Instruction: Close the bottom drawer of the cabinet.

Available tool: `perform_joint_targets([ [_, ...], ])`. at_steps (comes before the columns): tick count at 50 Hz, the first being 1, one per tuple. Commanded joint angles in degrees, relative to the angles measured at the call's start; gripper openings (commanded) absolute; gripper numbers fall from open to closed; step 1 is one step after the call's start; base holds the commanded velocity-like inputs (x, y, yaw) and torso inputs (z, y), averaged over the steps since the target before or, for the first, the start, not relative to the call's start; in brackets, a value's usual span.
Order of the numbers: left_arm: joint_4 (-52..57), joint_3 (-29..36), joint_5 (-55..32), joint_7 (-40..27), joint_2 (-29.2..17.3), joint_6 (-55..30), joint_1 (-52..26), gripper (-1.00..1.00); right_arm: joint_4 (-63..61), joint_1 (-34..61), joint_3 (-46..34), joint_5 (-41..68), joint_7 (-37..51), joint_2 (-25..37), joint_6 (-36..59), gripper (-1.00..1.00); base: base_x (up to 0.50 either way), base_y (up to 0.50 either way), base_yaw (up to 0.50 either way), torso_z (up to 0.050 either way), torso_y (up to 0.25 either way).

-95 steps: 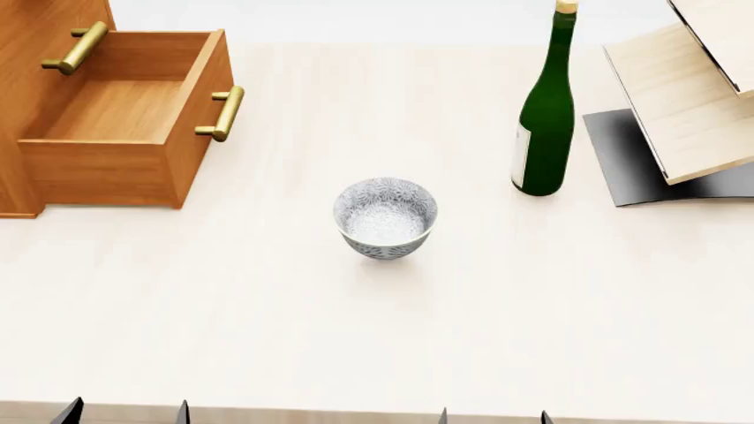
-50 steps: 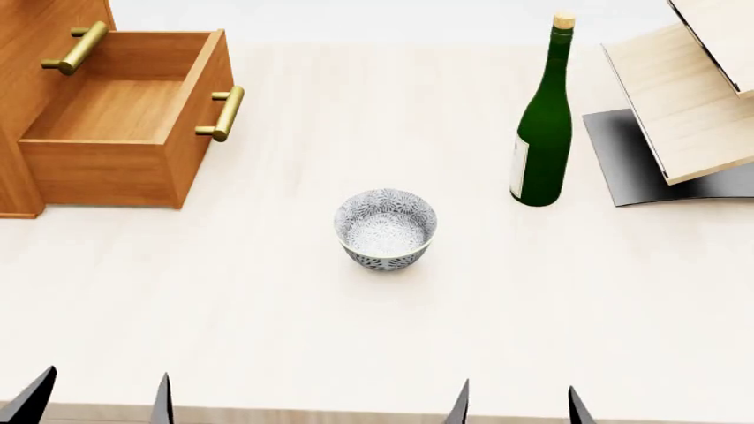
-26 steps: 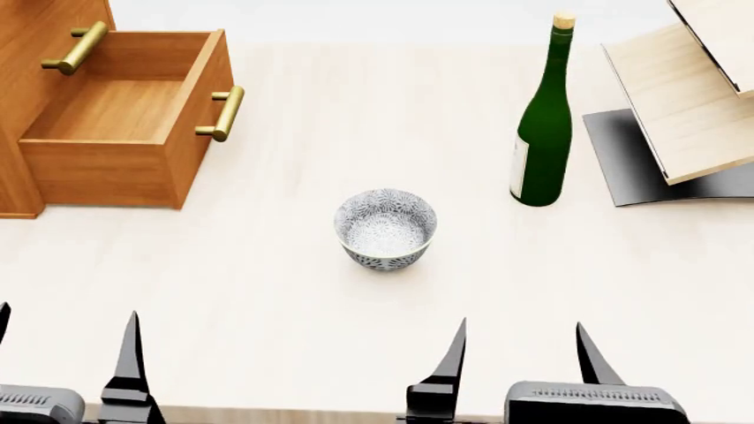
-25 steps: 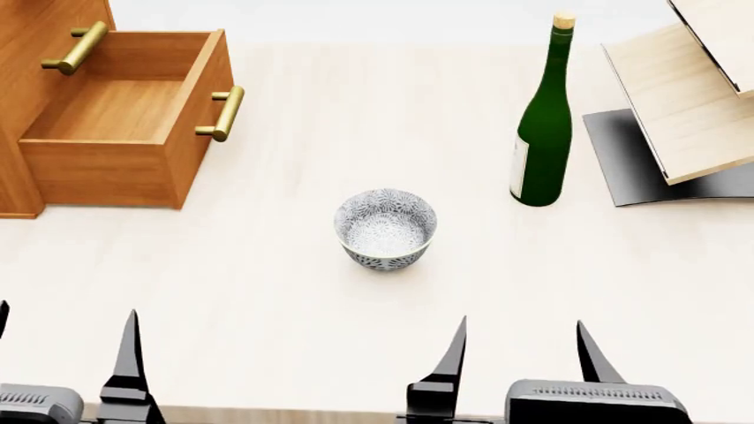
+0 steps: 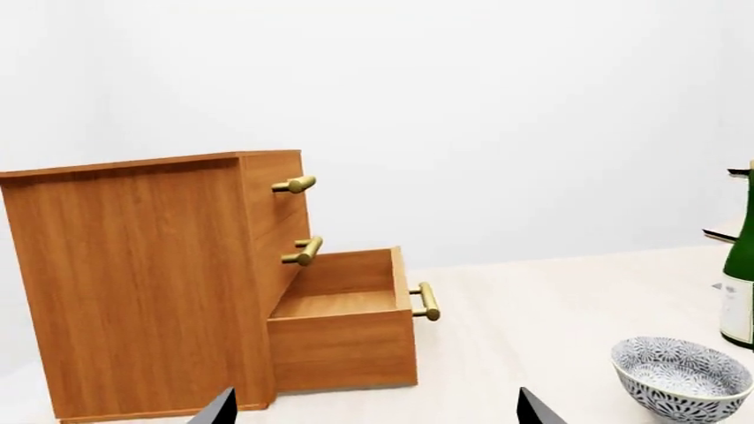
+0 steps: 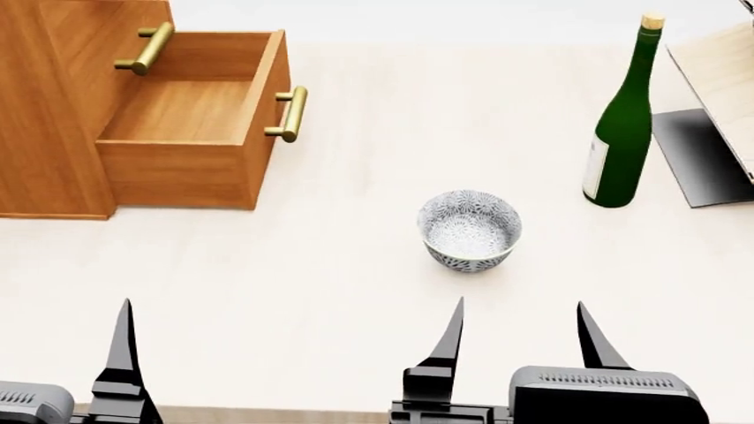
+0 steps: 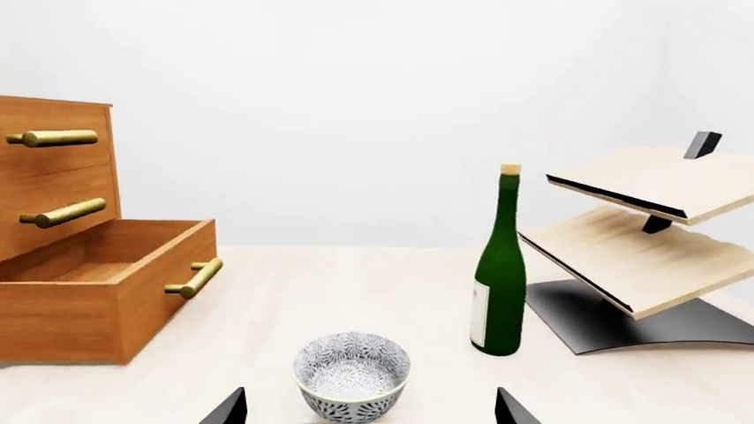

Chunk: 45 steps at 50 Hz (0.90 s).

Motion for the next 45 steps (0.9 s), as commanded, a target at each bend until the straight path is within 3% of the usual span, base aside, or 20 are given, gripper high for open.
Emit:
perform_joint_targets([
  [1, 0.2, 0.2, -0.3, -0.5, -0.4, -0.2, -0.1, 1.0, 0.2, 0.0, -0.1, 0.8, 0.6, 0.3, -0.4, 1.0, 0.0, 0.5, 0.0, 0.0, 0.0],
  [45, -0.4, 2.1, -0.7, -2.4, -1.4, -0.3, -0.6, 1.0, 1.4, -0.8, 0.0, 3.5, 2.4, 1.5, -2.4, 1.0, 0.0, 0.5, 0.0, 0.0, 0.0],
])
